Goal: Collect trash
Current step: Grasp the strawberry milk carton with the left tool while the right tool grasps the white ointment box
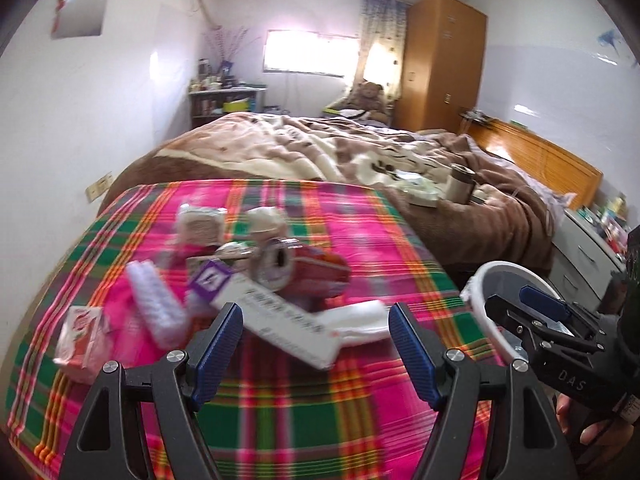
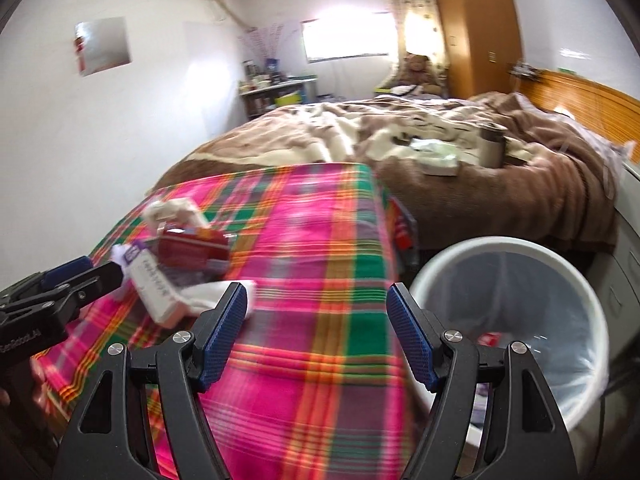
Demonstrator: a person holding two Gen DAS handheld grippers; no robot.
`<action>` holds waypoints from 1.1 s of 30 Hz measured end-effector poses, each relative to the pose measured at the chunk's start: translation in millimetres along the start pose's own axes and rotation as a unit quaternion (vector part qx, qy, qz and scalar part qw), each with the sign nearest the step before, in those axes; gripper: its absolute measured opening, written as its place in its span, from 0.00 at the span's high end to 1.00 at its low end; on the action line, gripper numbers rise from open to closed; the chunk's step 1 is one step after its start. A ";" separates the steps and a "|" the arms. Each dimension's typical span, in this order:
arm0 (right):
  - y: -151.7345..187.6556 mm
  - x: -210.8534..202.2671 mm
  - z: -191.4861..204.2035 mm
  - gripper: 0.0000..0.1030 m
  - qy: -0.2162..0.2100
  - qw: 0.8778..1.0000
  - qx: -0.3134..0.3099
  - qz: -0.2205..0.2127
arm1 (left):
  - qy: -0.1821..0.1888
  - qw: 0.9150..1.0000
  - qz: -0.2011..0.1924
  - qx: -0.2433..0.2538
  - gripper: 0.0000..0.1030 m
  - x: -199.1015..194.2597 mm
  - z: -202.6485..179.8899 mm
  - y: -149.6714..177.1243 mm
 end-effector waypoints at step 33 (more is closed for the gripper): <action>31.6 73.1 129.7 0.28 -0.039 0.987 -0.126 0.091 | -0.137 0.980 0.105 -0.104 0.27 25.4 193.7 80.6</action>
Point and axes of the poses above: each gripper's, at about its wrist camera, not at the fingertips, and x roughly the way its jaws point, z to its left, y to its underside, the point moved 3 cm from there along x, roughly the way its jaws point, and after that the axes turned 11 degrees about x, right-handed, at the moved point
